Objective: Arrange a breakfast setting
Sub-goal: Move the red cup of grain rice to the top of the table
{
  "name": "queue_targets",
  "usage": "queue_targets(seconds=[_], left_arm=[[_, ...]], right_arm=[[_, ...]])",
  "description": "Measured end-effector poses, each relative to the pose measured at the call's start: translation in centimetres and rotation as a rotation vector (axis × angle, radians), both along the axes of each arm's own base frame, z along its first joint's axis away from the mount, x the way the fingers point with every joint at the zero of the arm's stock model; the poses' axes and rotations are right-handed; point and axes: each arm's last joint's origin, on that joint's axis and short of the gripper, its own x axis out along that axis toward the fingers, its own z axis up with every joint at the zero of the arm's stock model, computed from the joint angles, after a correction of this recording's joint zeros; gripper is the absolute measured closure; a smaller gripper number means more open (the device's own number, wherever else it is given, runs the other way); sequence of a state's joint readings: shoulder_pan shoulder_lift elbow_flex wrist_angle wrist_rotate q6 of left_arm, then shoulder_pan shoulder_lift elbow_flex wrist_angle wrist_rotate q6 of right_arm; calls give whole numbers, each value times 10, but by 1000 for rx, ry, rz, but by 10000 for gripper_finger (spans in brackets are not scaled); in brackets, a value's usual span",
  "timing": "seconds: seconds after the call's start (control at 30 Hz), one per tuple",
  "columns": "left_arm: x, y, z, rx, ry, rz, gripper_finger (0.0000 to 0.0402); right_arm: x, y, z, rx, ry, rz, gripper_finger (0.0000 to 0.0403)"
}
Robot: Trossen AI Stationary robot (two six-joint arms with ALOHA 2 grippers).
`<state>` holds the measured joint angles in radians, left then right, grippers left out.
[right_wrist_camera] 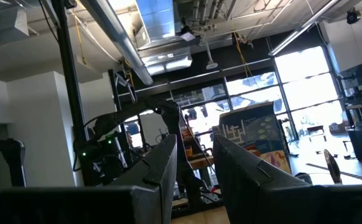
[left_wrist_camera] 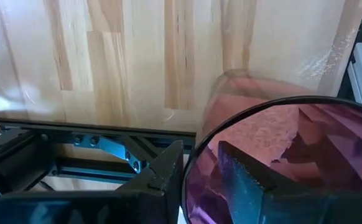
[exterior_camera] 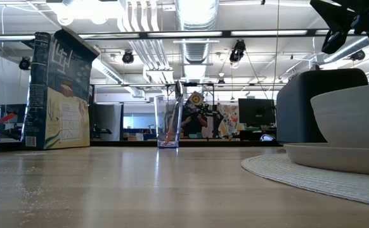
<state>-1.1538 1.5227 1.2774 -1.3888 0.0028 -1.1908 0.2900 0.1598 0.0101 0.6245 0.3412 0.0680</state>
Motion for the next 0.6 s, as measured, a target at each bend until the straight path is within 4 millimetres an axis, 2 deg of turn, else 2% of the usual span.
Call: queue_targets(seconds=[0.37,0.6], left_arm=[[2,0,0,-11,3,4,329],[11,5,2,-30,7,23,388]], right_arm=[[0,0,0,0,0,0,307],[0,0,0,0,0,0,307]])
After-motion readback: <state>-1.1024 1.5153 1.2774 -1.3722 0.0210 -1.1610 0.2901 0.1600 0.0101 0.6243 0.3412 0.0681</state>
